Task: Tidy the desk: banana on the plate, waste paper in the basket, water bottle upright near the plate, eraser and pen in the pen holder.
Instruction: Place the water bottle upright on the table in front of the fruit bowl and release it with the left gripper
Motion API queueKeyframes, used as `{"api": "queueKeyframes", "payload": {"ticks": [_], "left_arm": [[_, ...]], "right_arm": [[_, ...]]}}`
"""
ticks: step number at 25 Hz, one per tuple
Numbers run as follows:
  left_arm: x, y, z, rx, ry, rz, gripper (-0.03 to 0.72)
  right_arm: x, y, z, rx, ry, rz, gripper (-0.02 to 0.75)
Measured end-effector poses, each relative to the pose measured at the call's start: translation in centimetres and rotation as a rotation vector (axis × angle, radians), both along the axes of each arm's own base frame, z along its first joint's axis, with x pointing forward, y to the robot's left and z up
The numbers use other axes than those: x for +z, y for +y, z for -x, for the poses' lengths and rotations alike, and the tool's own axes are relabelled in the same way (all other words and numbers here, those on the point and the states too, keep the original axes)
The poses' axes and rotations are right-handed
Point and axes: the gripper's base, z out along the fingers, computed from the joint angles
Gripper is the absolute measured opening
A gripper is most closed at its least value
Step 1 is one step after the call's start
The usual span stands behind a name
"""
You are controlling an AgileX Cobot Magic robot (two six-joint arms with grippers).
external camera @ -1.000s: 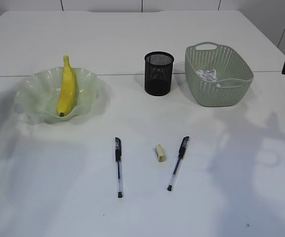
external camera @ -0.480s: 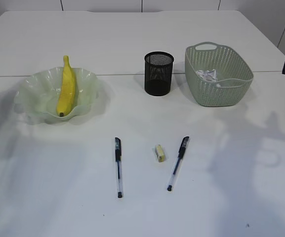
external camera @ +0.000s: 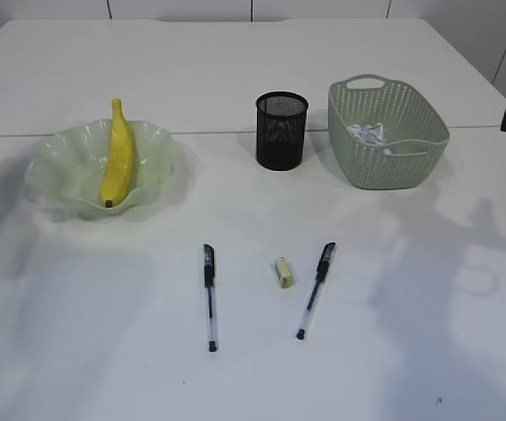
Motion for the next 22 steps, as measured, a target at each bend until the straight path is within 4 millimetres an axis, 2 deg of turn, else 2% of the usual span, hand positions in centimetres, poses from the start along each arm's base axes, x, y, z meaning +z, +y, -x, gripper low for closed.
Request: {"api": "queueKeyframes", "payload": {"ticks": [13, 22], "left_arm": [[2.8, 0.1, -3.4, -0.006, -0.04, -0.004, 0.373], [3.7, -0.6, -3.7, -0.025, -0.148, 0.084, 0.373]], "right_arm": [[0.0, 0.0, 0.0, 0.0, 0.0, 0.0, 0.589], [0.0, 0.0, 0.0, -0.003, -0.004, 0.003, 0.589]]}}
